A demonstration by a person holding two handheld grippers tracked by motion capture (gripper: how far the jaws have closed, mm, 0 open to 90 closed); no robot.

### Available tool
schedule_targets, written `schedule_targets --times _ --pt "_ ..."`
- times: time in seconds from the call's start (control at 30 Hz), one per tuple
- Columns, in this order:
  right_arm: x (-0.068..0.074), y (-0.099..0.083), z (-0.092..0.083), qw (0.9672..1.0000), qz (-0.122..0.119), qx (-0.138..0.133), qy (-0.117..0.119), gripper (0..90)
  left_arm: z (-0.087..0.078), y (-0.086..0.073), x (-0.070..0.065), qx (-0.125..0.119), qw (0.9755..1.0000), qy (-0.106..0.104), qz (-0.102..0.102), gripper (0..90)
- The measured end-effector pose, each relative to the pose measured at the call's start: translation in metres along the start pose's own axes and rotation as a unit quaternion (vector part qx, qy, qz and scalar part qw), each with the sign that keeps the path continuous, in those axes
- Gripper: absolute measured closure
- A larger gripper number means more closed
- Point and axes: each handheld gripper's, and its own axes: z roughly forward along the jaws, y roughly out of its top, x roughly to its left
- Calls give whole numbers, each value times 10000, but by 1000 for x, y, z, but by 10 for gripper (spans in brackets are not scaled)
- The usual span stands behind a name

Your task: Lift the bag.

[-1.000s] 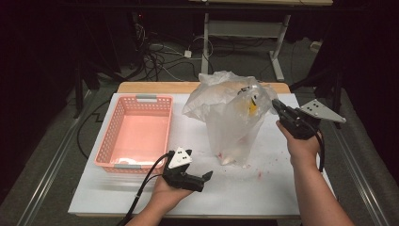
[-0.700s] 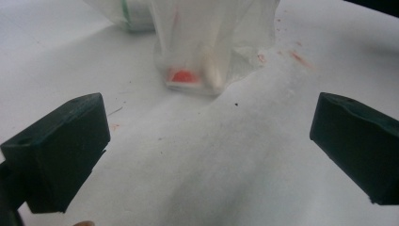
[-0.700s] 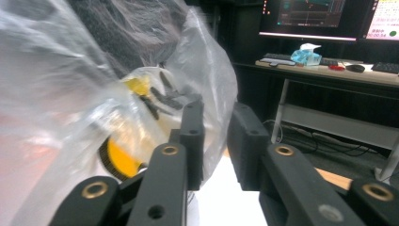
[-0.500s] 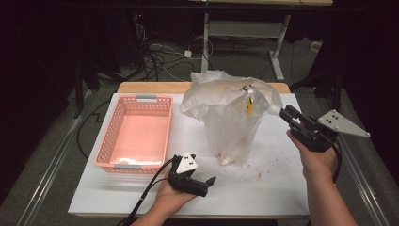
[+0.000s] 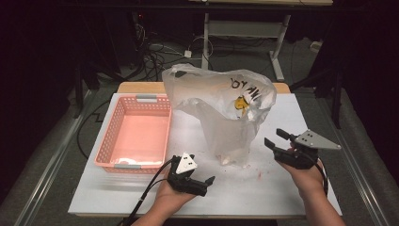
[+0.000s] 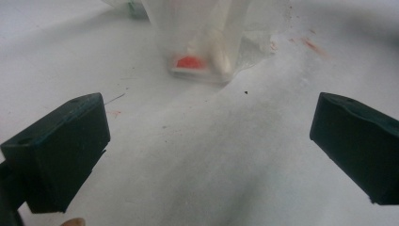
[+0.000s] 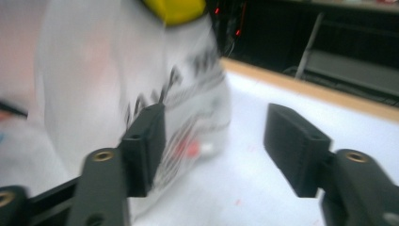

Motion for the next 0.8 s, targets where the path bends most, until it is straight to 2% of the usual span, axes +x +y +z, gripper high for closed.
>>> schedule_targets --times 0.17,0.27,0.37,0.53,0.7,0.8 --pt "7 -22 9 9994 40 313 123 218 1 -1 -1 18 10000 2 24 0" --pt "11 -36 9 9992 121 357 125 137 1 -3 -1 25 10000 6 34 0" --pt "14 -47 7 9989 170 425 84 5 -1 -5 -1 -5 10000 30 59 0" --pt "17 -60 -4 9977 89 672 73 0 1 -9 0 -34 10000 31 3 0" --pt "15 -63 0 9972 98 735 -95 0 1 -10 0 -100 9999 77 0 0" --pt "15 -63 0 9974 92 714 -54 0 0 -10 -1 -141 9999 80 28 0"
